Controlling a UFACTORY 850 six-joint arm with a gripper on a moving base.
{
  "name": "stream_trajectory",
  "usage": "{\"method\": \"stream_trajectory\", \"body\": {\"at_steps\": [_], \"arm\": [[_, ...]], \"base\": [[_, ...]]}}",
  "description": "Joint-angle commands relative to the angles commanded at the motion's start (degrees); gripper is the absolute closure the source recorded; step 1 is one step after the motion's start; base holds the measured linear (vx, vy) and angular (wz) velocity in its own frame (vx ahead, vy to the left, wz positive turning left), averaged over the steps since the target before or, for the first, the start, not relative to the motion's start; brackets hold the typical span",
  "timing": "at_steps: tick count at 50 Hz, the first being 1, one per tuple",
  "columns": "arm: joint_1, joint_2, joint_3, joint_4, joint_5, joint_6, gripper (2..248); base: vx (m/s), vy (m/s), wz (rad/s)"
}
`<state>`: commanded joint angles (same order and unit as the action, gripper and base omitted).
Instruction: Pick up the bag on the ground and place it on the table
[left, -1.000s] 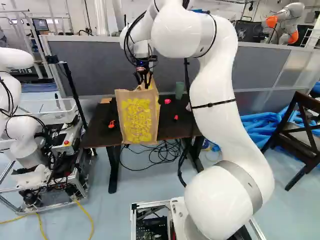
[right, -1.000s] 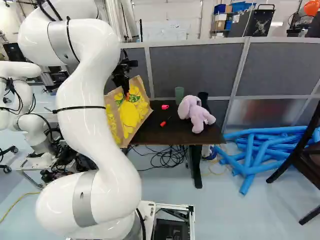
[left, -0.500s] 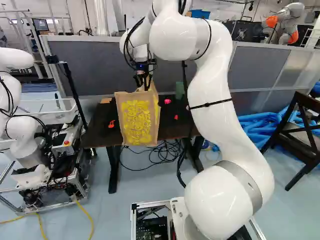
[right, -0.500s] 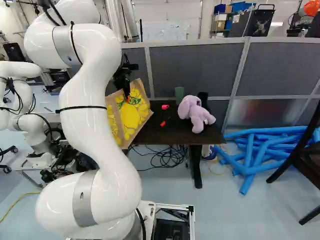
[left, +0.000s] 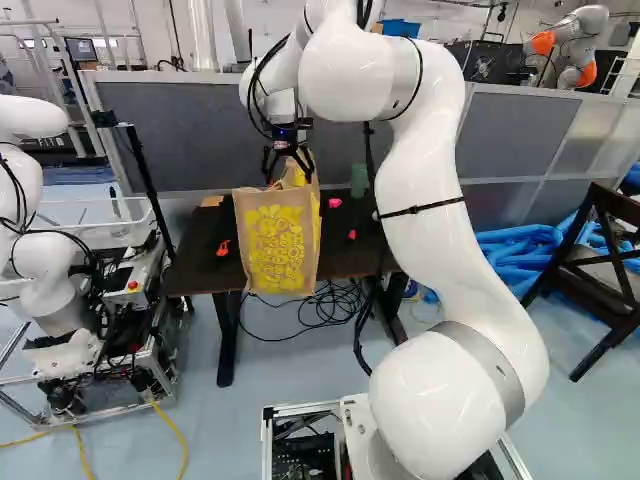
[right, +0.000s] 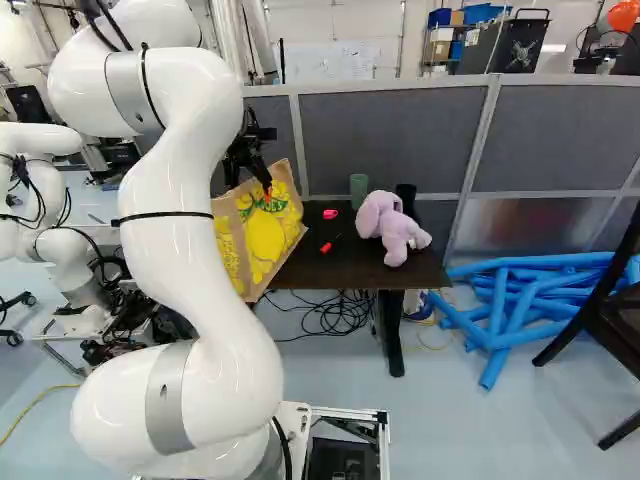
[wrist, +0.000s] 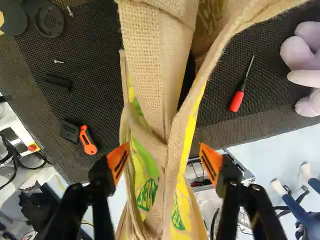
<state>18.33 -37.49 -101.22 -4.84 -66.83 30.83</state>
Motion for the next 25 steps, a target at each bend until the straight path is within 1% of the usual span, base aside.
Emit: {"method": "stream_trajectory", "body": {"at_steps": [1, 5, 6, 25], "arm": [[0.00, 0.00, 0.00, 0.00, 0.00, 0.00, 38], [0.00, 0.00, 0.00, 0.00, 0.00, 0.00, 38], [0.00, 0.00, 0.00, 0.00, 0.00, 0.00, 5], [0.00, 2.12, 0.30, 0.00, -1.05, 0.00, 3]], "base": [[0.000, 0.000, 0.000], [0.000, 0.000, 0.000], [0.000, 0.000, 0.000], [0.000, 0.000, 0.000]]}}
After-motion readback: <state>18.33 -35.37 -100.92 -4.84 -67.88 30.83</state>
